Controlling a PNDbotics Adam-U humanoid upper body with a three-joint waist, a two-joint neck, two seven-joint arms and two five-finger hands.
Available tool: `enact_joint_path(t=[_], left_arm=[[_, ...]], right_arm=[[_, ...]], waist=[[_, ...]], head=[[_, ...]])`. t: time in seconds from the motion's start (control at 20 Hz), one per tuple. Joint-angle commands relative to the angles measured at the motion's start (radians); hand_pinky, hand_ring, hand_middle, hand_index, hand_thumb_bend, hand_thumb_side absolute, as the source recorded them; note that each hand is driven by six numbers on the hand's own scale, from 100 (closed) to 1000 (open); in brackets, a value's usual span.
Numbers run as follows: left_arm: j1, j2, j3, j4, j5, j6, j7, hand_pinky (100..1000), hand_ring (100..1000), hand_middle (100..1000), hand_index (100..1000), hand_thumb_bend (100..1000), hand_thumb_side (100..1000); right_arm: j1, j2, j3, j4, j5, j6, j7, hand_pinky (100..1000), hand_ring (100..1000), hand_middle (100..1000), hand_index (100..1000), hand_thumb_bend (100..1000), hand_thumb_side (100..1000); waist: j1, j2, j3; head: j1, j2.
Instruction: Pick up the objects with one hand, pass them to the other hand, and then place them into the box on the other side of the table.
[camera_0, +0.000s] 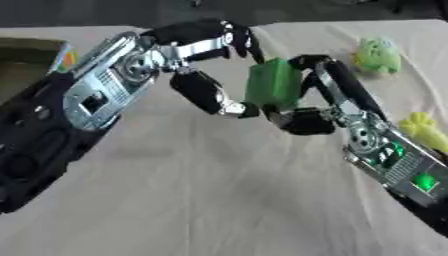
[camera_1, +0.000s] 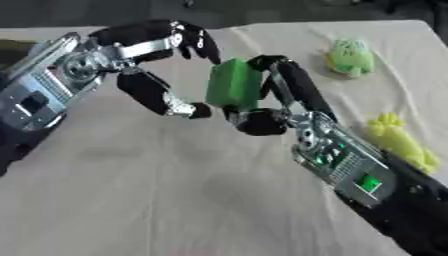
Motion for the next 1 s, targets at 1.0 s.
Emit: enact_joint_path(t=[1.0], left_arm=[[-0.014,-0.020,0.001,0.047,-0.020,-0.035,0.223,767,808,795,809,595,346]], right_arm=[[-0.015,-0.006,0.026,-0.019,-0.024,-0.010,-0.061,737,509,403,511,100,100]], waist=[[0.007,-0.013,-0.002]], head=[[-0.004,-0.009]])
